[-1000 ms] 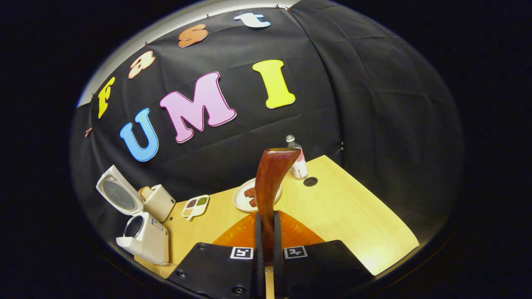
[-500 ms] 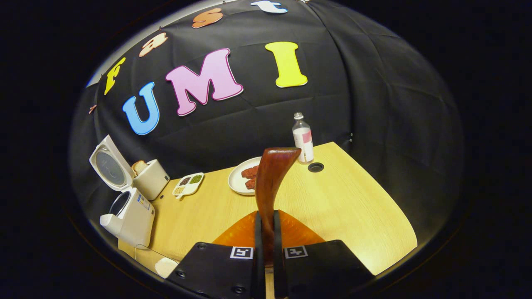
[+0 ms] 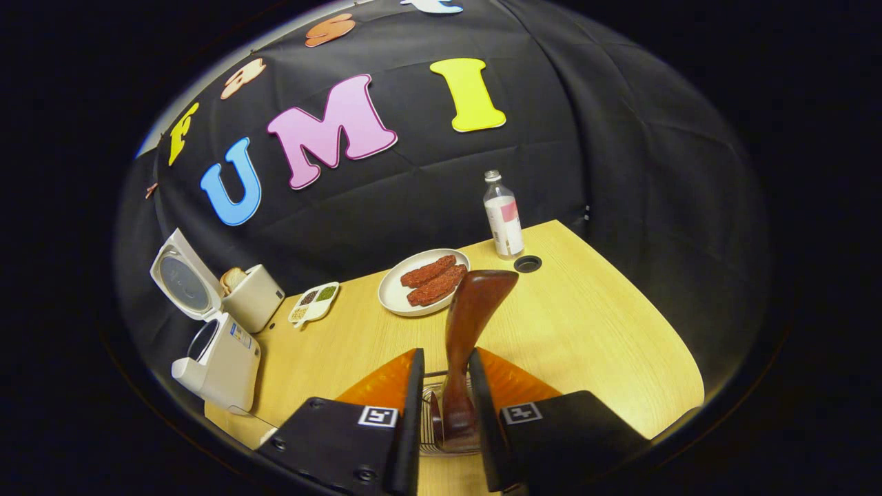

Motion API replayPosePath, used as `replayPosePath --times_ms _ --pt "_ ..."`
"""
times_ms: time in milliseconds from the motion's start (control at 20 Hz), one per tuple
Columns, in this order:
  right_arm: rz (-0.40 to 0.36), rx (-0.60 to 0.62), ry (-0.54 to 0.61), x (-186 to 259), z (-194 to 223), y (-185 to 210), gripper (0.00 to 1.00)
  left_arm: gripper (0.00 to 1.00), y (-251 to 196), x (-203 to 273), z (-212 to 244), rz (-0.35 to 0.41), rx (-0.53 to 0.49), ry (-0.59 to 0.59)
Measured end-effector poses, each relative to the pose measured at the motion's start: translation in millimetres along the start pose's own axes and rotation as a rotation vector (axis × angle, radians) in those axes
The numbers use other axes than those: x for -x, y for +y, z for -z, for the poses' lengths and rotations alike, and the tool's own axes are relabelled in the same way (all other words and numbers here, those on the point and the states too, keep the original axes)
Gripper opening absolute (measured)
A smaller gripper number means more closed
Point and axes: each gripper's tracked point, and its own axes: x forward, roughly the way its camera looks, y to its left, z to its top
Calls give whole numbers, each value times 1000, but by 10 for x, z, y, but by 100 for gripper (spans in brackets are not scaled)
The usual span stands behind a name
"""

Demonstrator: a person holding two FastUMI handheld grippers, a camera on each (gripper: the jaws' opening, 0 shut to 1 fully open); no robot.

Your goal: Close the left gripper, press the button to open the rice cooker; take a wooden spoon from the chopstick holder with the right hand, scoop a spoonful of rice and pour it into the rice cooker, then put the wooden spoon back into the chopstick holder.

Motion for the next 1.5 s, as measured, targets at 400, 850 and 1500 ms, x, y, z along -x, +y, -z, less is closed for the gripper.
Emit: replayPosePath --times_ms 400,850,1500 --pt "53 7 -35 453 -198 -120 97 95 -43 -160 -183 31 15 -49" --pt "97 28 -79 1218 -358 150 98 95 148 -573 -850 43 -30 -180" --pt "159 152 -109 1861 -204 507 98 94 757 -1848 -2063 -9 -76 -353"
